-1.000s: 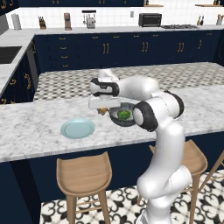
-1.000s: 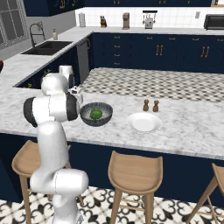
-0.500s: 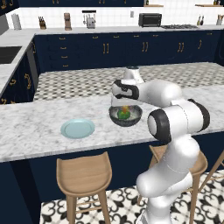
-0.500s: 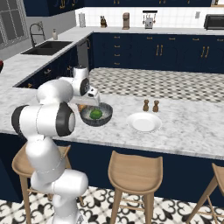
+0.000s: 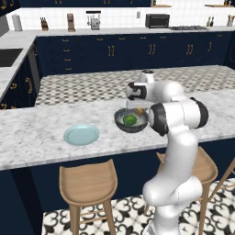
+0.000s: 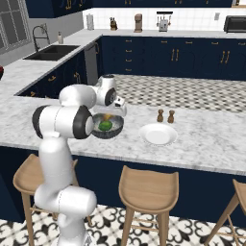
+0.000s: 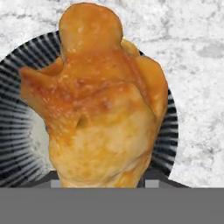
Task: Pick the chicken drumstick and broccoli from their plates and place them in the bowl. Then put the bowl in the fridge.
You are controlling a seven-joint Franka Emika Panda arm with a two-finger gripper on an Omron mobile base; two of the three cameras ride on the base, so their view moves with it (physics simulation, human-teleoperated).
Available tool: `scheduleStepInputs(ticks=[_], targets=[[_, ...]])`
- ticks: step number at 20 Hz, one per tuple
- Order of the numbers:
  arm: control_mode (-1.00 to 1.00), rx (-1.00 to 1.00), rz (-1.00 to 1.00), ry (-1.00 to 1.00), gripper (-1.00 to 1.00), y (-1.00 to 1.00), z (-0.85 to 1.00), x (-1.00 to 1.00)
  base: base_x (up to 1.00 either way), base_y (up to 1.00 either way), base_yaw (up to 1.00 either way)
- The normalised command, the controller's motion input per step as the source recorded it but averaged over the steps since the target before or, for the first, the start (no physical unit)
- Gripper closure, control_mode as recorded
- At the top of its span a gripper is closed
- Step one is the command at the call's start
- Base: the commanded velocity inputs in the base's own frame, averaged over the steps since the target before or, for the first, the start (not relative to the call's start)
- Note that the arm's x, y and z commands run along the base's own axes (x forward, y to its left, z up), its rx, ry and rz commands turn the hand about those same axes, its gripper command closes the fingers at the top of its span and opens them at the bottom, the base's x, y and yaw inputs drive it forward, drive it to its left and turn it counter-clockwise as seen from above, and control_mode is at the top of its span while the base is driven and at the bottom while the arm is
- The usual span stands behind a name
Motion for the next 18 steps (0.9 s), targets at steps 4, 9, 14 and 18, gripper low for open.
scheduleStepInputs(ticks=[4, 9, 14, 18], targets=[[-1.00, -0.01, 0.00, 0.01, 1.00, 0.00, -0.59, 0.06, 0.00, 0.00, 0.00], [-1.00, -0.02, 0.00, 0.00, 1.00, 0.00, -0.54, 0.00, 0.00, 0.00, 0.00], [-1.00, -0.01, 0.00, 0.00, 1.00, 0.00, -0.30, 0.00, 0.00, 0.00, 0.00], [-1.00, 0.00, 0.00, 0.00, -1.00, 0.00, -0.29, -0.01, 0.00, 0.00, 0.00]])
